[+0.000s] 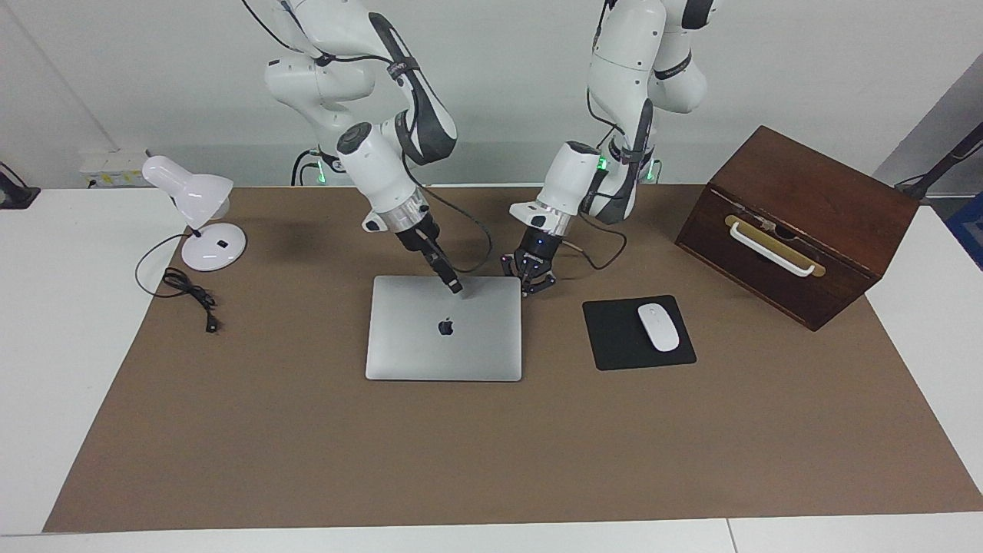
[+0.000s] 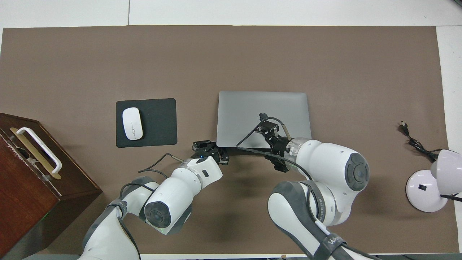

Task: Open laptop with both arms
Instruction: 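Lift the laptop lid upward with the right gripper while the left holds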

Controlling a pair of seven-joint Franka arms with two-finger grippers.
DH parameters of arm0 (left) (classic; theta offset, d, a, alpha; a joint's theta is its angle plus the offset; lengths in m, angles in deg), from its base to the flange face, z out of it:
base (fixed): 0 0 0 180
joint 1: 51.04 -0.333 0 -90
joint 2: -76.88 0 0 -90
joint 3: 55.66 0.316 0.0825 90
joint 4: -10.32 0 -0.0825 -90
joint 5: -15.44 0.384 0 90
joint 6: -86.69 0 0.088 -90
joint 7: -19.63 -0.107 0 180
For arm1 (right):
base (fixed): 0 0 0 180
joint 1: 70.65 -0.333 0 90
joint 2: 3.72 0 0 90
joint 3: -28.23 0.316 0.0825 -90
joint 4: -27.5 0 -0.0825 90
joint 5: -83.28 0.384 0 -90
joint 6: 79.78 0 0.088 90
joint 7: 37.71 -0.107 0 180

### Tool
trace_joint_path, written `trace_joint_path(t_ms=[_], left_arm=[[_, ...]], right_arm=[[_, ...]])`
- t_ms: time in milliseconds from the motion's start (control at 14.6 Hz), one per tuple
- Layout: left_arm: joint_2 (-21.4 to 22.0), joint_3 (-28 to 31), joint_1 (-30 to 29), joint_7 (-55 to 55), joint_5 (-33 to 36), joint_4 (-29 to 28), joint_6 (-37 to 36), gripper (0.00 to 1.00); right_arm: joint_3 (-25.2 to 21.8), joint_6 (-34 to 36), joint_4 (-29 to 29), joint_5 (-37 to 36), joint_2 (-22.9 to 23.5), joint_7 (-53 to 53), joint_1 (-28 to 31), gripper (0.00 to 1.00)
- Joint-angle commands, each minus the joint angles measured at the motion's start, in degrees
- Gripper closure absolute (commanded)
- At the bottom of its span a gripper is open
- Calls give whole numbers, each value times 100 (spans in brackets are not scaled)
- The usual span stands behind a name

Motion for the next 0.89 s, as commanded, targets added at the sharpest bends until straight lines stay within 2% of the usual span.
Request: trace_joint_path(t_ms=[0,274,547,821], left_arm=[[-200,92,88,-89,5,93,38,100],[-227,92,88,-115,5,93,38,100],[-227,92,88,-133,5,102,38,100],[-227,92,88,-133,5,102,38,100]], right_arm=[[185,-429,29,152,225,139,41,0],[238,-554,11,152,287,323,67,0],[238,-975,-42,152,410,614,111,0],[229,-1213,-401,152,629,623,155,0]])
